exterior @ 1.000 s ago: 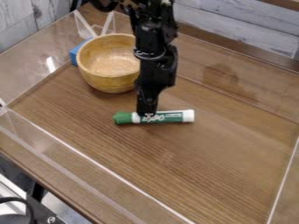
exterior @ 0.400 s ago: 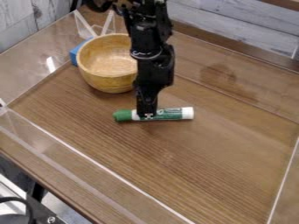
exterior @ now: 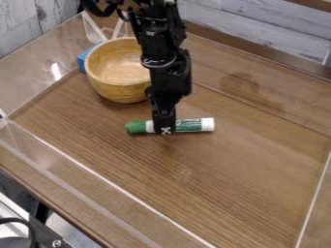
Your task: Put the green marker in the brown bowl
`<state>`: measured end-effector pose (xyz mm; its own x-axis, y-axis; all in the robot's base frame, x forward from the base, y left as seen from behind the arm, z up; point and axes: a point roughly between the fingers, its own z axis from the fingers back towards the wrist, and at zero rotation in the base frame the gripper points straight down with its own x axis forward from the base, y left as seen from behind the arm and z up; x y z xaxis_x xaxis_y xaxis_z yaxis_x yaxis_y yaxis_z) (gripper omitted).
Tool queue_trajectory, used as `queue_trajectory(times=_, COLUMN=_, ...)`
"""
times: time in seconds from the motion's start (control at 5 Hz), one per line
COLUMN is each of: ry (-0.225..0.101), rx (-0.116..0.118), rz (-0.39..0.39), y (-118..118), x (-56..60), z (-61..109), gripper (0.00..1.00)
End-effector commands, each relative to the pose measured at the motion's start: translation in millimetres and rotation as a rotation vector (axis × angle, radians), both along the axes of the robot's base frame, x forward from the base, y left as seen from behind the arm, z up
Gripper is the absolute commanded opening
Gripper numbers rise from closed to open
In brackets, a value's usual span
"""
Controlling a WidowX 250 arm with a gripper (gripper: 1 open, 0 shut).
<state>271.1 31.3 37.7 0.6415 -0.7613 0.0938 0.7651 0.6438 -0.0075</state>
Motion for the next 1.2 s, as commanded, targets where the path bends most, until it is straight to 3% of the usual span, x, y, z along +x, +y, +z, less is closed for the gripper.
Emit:
queue_trajectory(times=0.0, ry=-0.071, rx=-0.014, rz=0.019, y=1.6, x=7.0, z=15.5, gripper=0.0)
queue_trajectory(times=0.2, ry=-0.074, rx=-0.033, rz=0.029, y=-0.4, x=7.2, z=14.8, gripper=1.0)
queue_trajectory(times=0.4, ry=-0.074, rx=-0.052, rz=0.04, y=-2.3, x=7.4, z=14.5, gripper=1.0)
queue_trajectory(times=0.6, ry=-0.073, rx=-0.061, rz=0.037, y=-4.2, x=7.6, z=14.7, gripper=0.0)
queue_trajectory(times=1.0, ry=-0.067, rx=-0.087, rz=0.043, y=-7.7, x=7.5, z=17.9, gripper=0.0)
